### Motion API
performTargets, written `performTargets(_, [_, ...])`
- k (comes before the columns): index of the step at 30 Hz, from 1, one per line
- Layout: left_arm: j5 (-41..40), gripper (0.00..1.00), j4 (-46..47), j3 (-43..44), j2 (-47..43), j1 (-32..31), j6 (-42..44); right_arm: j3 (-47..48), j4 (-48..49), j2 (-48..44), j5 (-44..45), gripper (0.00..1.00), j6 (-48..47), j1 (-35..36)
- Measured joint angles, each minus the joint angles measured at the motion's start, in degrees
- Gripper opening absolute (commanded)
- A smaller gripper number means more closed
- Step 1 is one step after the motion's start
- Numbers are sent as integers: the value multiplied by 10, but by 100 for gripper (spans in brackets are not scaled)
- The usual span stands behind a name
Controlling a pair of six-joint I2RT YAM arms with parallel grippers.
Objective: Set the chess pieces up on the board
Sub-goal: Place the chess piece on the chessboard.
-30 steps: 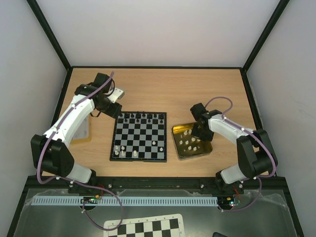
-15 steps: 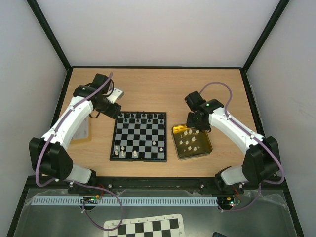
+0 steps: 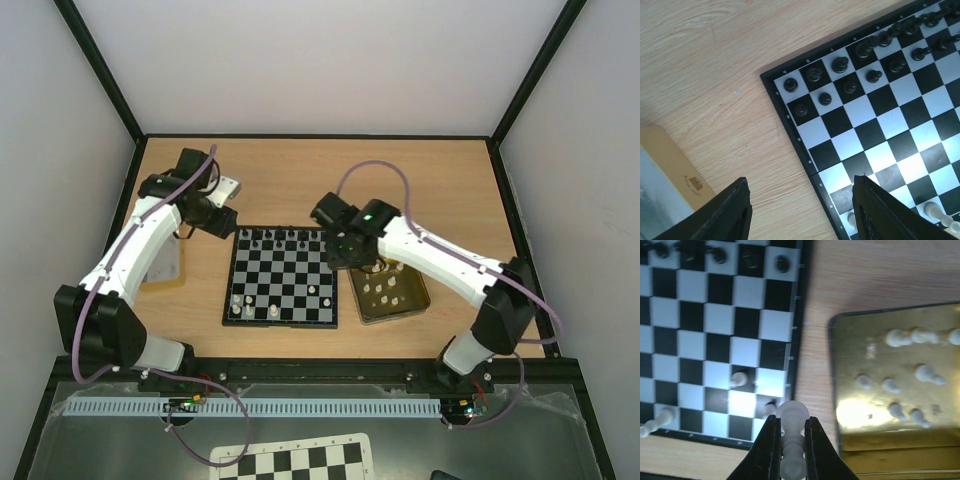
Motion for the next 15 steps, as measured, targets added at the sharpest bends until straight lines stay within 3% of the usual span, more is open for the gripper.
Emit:
performTargets(8, [0, 57, 5, -10, -4, 54, -2, 145, -25, 128, -2, 2, 9, 127])
performTargets(15, [-2, 56, 13, -11, -9, 87, -13, 294, -58, 248, 2, 2, -8, 192])
